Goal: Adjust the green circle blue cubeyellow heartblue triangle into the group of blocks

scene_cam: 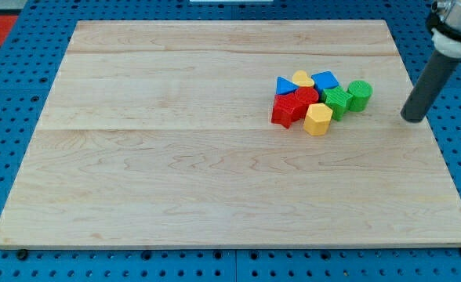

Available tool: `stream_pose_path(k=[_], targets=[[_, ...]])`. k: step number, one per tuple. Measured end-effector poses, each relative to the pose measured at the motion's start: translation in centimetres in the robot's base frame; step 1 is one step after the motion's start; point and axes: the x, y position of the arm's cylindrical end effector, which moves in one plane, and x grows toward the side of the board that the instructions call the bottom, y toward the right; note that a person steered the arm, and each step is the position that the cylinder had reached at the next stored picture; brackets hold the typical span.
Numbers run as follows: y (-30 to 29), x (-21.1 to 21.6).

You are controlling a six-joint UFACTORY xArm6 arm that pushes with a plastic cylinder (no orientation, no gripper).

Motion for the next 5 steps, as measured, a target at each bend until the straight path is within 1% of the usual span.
stream_pose_path(k=[1,2,5], targets=[[0.0,-3.7],[-0.4,-2.9],[-7.7,-3.9]])
